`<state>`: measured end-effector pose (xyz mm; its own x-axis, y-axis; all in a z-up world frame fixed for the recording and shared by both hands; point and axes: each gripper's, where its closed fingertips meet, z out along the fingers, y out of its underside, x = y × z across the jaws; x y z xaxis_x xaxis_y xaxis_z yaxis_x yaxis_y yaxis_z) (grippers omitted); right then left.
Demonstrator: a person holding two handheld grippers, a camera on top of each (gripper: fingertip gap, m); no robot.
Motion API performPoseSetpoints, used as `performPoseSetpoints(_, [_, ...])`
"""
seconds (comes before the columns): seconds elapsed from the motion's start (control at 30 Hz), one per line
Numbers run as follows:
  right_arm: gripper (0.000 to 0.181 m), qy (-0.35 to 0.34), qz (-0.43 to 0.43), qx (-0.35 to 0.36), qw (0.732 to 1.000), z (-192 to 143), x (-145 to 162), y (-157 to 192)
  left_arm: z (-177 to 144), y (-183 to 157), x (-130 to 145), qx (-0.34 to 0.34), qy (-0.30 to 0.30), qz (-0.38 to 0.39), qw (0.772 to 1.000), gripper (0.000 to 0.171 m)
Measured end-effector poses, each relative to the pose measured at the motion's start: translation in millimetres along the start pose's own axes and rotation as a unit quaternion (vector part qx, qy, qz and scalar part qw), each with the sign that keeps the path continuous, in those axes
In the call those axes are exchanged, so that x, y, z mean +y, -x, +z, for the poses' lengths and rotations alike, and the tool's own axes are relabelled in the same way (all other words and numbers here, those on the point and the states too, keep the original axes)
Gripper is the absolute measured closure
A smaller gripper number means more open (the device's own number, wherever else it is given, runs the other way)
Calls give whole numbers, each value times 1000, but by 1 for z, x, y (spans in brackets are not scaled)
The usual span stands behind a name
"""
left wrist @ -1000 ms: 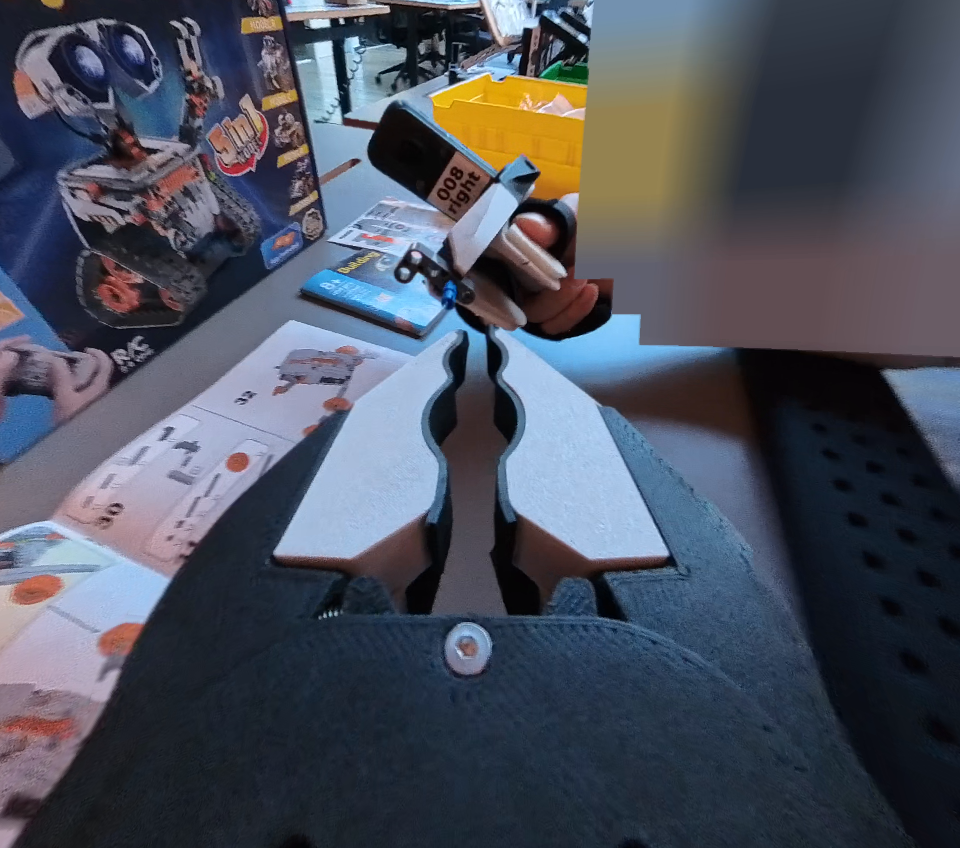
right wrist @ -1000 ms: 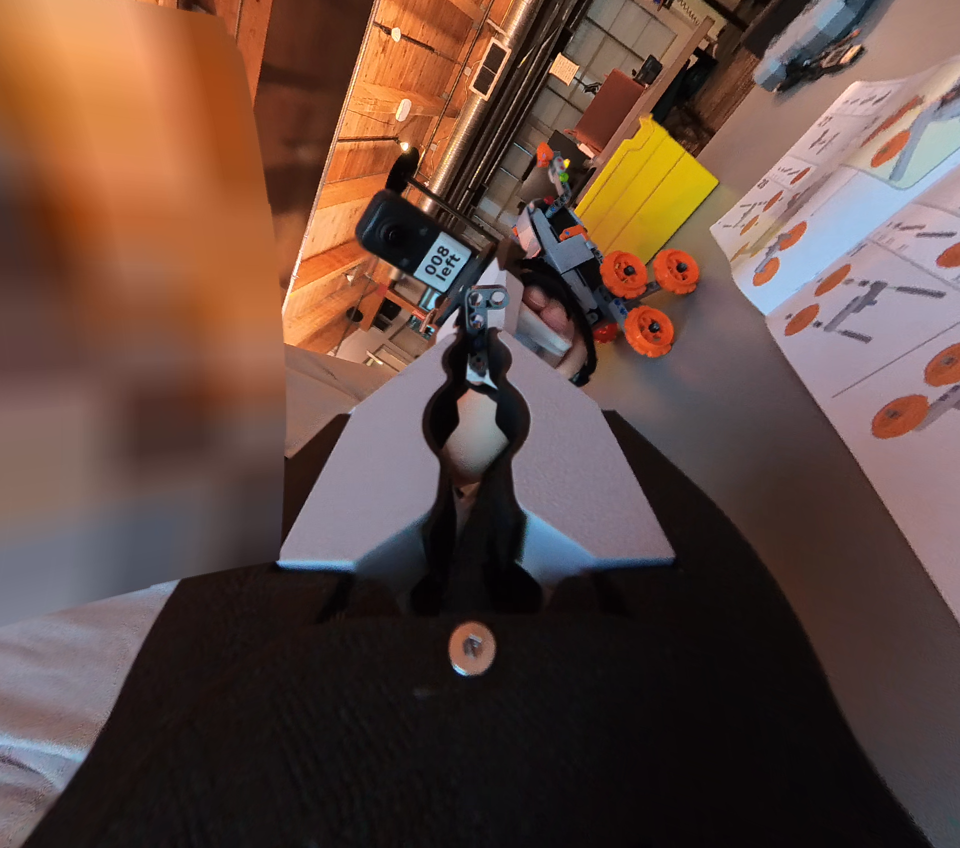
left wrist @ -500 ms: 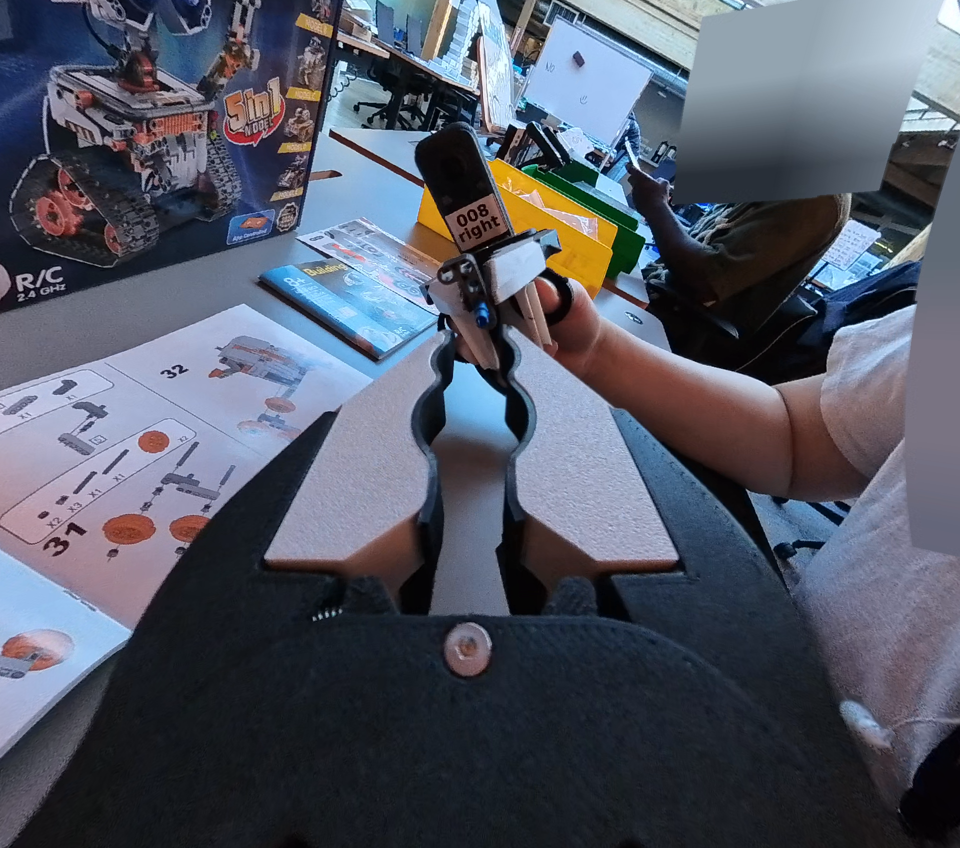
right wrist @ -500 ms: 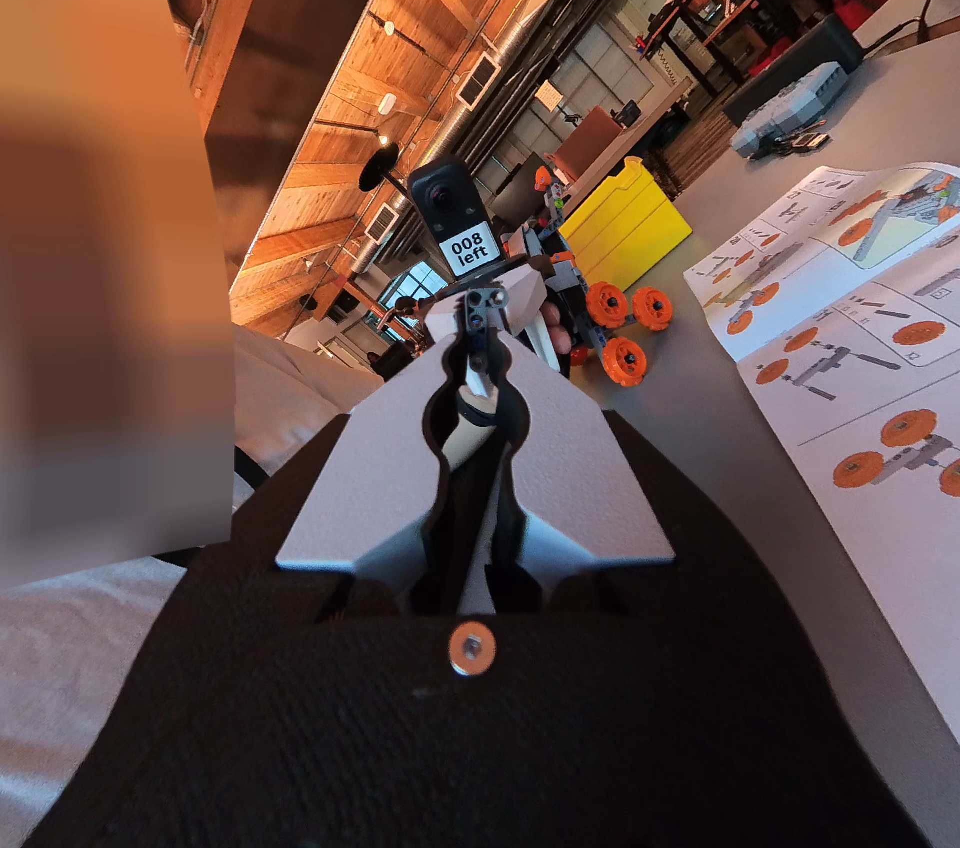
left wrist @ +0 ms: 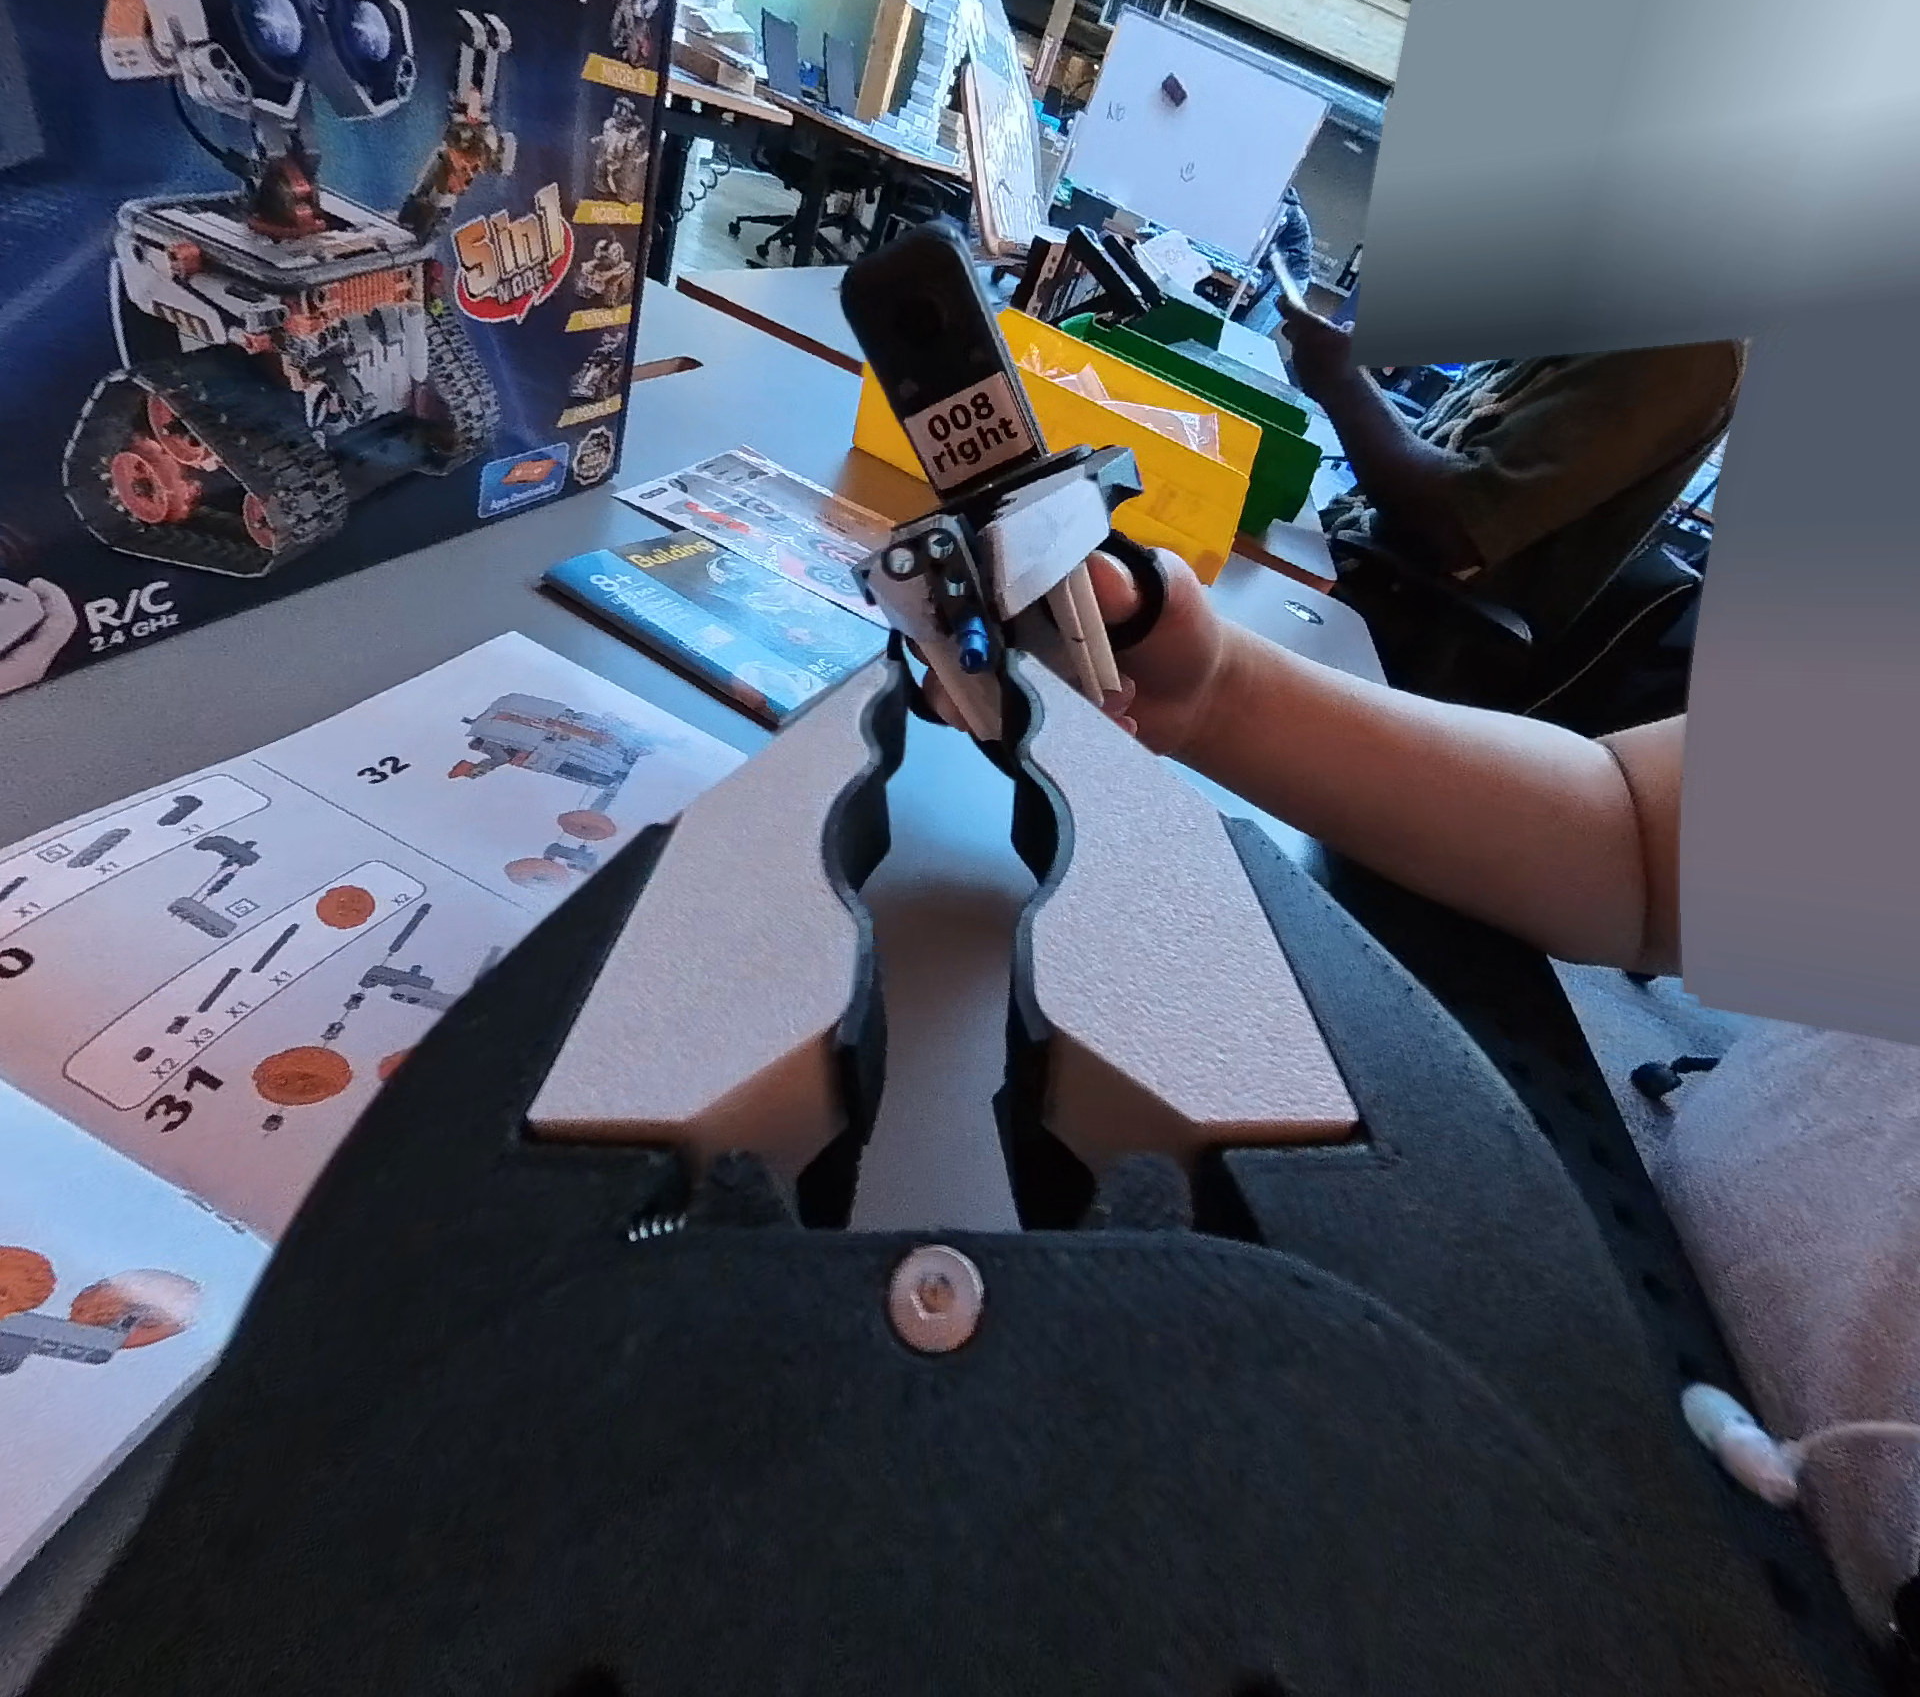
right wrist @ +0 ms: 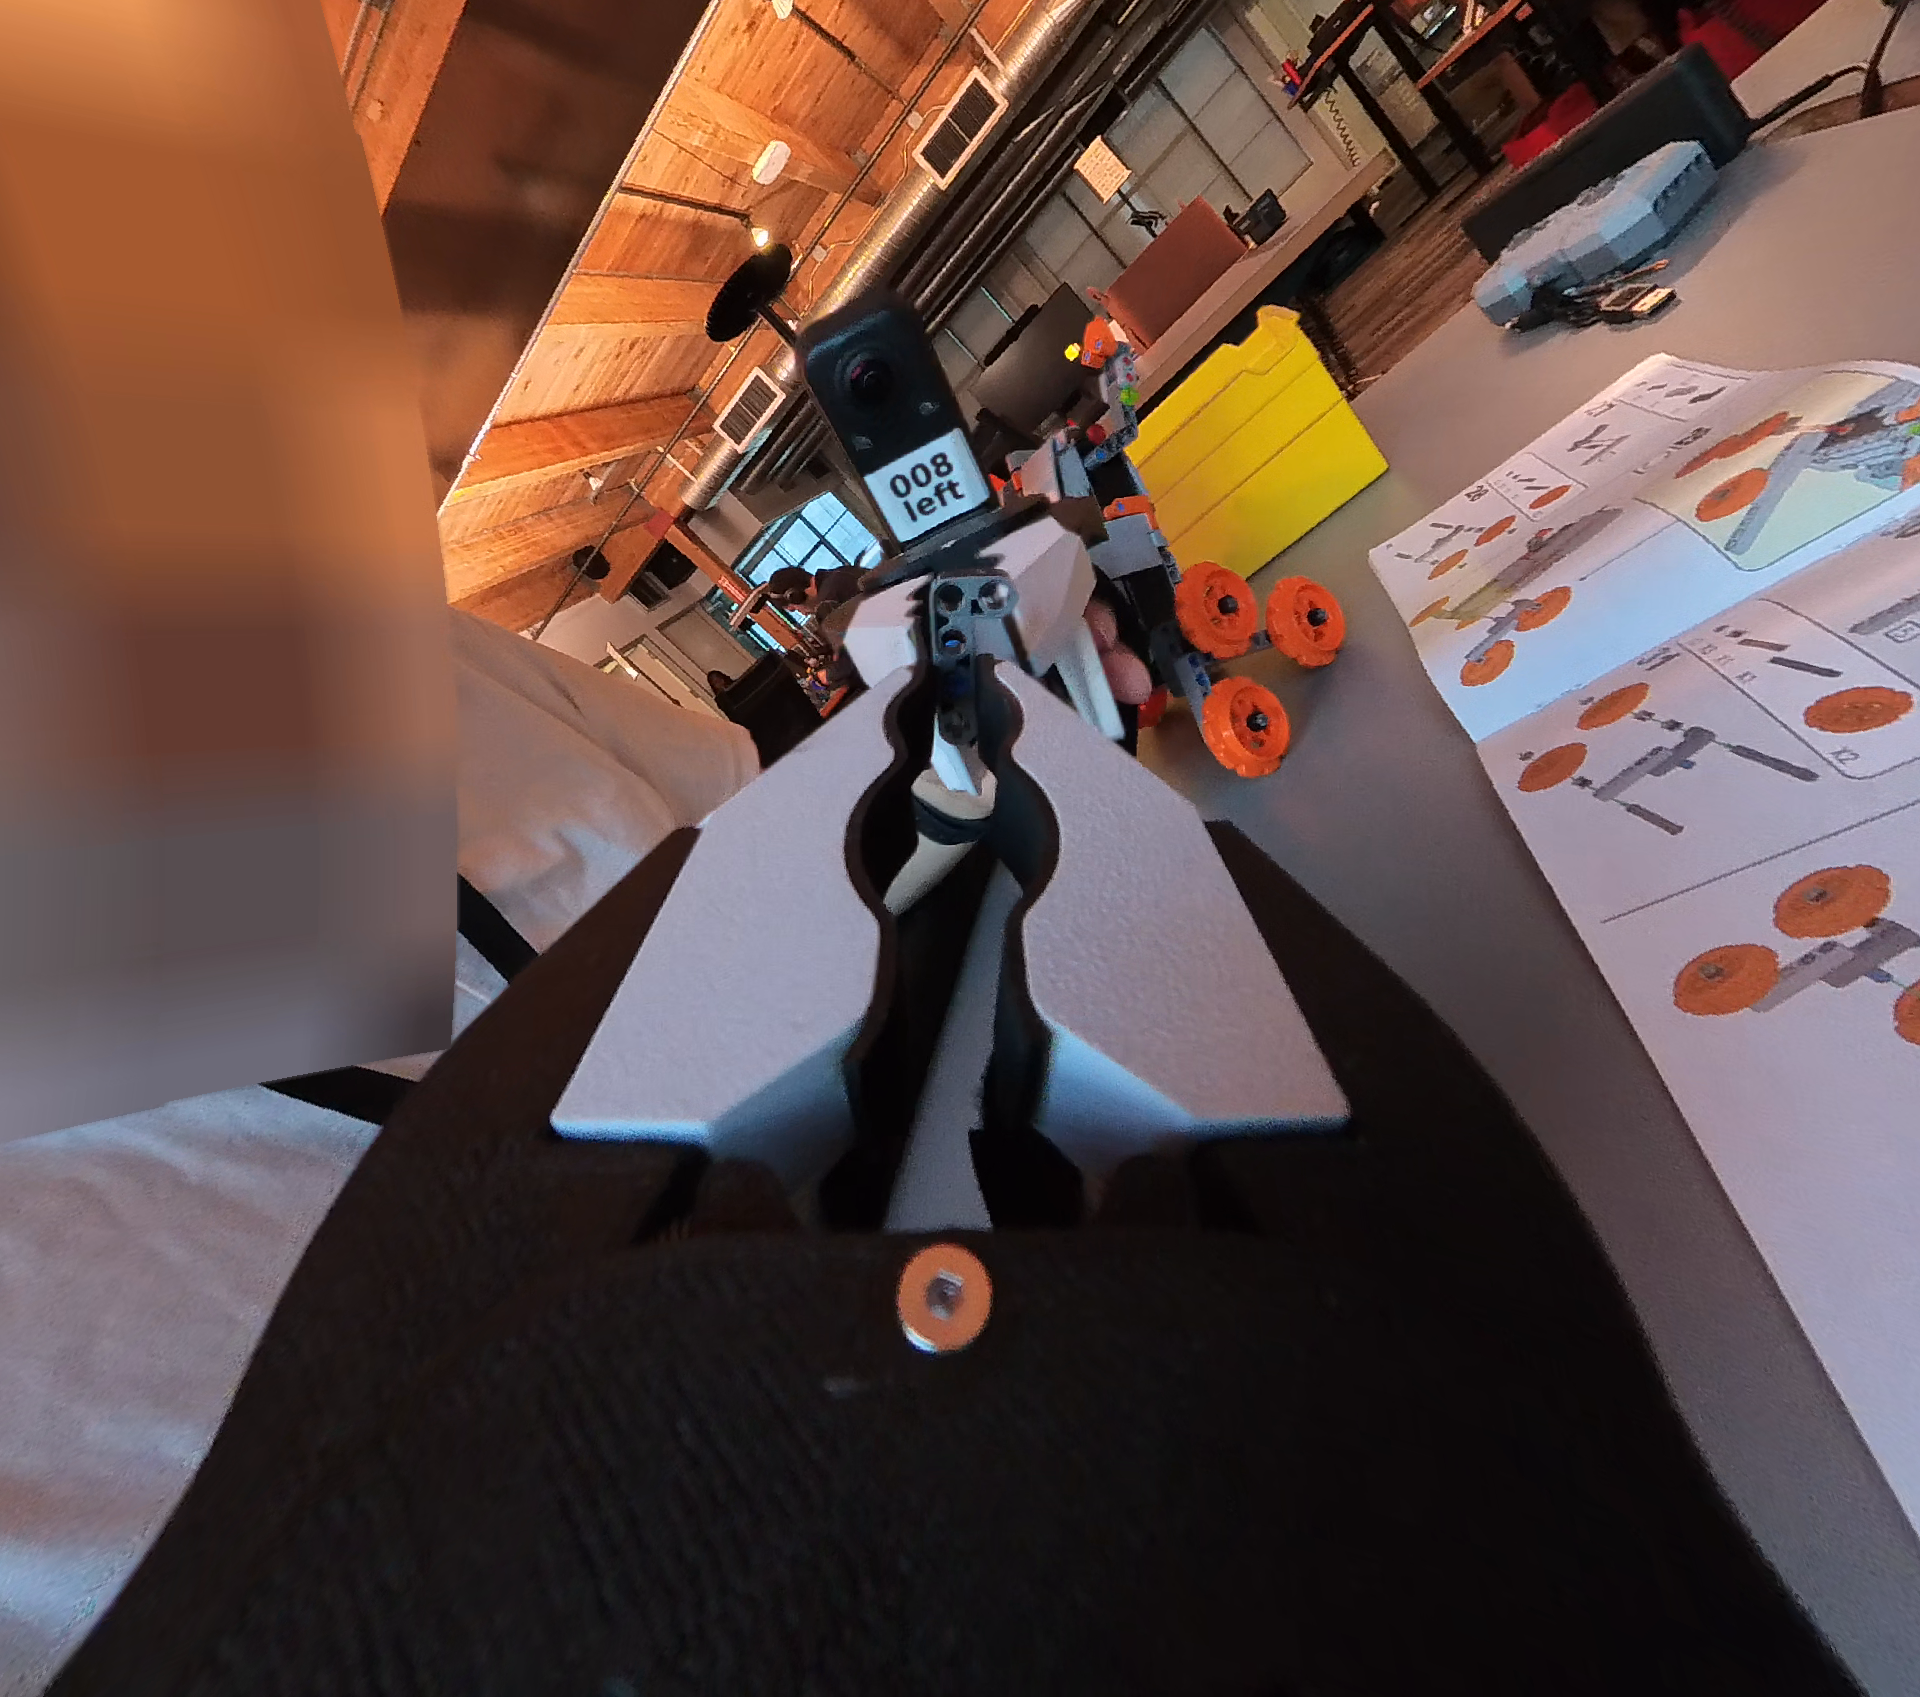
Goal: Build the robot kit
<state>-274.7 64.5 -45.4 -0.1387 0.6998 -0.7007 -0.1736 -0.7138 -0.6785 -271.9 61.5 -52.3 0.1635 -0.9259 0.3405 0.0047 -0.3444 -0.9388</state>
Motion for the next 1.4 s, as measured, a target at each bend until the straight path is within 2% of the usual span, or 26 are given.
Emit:
performPoseSetpoints(0.33, [174, 7, -18, 3, 1000, 2, 2, 1, 0, -6, -1, 23, -4, -15, 1000, 169])
performPoseSetpoints(0.5, [175, 7, -29, 3, 1000, 3, 1, 3, -2, -7, -2, 27, -2, -16, 1000, 169])
performPoseSetpoints(0.9, [175, 55, -47, 16, 997, 6, 14, 4, -6, -12, 6, 61, 47, -57, 995, 170])
performPoseSetpoints(1.3, [175, 106, -53, 23, 993, 8, 30, 3, -10, -17, 18, 73, 100, -43, 991, 170])
performPoseSetpoints(1.4, [175, 103, -52, 24, 993, 6, 27, 2, -8, -15, 17, 66, 87, -37, 993, 169])
